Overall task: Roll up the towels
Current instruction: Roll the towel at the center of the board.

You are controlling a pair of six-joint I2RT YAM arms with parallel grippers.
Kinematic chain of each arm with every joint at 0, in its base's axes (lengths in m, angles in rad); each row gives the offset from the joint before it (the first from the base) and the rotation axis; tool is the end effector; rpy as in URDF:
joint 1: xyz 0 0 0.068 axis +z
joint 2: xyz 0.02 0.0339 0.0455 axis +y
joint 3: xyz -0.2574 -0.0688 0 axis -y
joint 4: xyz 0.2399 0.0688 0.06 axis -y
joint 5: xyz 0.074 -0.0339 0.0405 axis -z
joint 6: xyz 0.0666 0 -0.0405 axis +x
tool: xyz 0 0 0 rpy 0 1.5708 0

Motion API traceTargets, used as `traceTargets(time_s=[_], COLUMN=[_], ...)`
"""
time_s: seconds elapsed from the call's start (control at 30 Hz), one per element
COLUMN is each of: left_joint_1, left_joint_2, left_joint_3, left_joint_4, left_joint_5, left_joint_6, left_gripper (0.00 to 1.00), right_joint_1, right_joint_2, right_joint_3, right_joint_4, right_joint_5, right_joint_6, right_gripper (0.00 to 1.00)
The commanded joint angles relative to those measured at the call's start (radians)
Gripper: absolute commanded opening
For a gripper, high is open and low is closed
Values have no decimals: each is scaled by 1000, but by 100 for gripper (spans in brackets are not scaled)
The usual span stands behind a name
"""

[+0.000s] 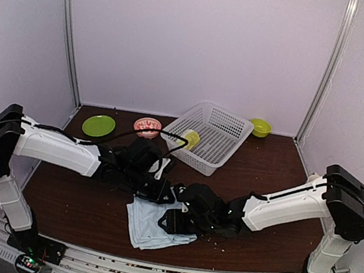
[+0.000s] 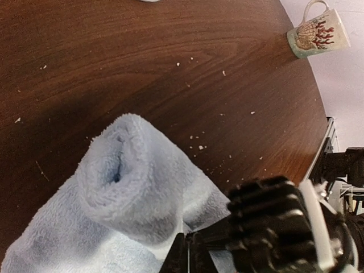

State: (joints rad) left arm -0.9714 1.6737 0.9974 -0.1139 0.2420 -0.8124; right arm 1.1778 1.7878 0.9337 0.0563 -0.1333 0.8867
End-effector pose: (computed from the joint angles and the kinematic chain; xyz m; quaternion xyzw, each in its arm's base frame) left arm 0.1948 -0.3134 0.1677 0.1187 0.9115 -0.3640 0.1503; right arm 0.1358 0.3507 0.1232 -0.1589 0.9108 0.3545 0.1399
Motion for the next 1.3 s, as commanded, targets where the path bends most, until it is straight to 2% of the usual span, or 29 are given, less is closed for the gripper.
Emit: traceTargets(time_s=[0.0,0.3,0.63,0.7,0.87,1.0,1.17,1.27], left_joint_1=[19,74,82,82,83,83,83,83], left_joint_2=[64,159,239,244,232,210,198,196], left_joint_3=[40,51,3,-9,-45,-79,-112,-136], left_joint_4=[67,121,148,157,173,168,155,165], left_joint_5=[16,68,89,91,90,75,56,51], left_joint_6=[19,-14,-64,-71,-81,-84,-73,-68], left_gripper=[2,0,0,0,0,0,0,0], right_joint_1=[-3,-7,-3,6,46,76,90,74], right_joint_2=[-1,-25,-187,-192,-119,-48,-19,-95], right_joint_3=[-23,-36,-47,-25,14,39,72,54], right_joint_4=[-4,4,-148,-206,-299,-350,-430,-424], right_joint_5=[-21,-28,8,26,38,41,64,82], right_joint_6=[-4,-13,-73,-97,-123,-106,-102,-110], right_gripper=[55,56,56,51,29,24,27,39])
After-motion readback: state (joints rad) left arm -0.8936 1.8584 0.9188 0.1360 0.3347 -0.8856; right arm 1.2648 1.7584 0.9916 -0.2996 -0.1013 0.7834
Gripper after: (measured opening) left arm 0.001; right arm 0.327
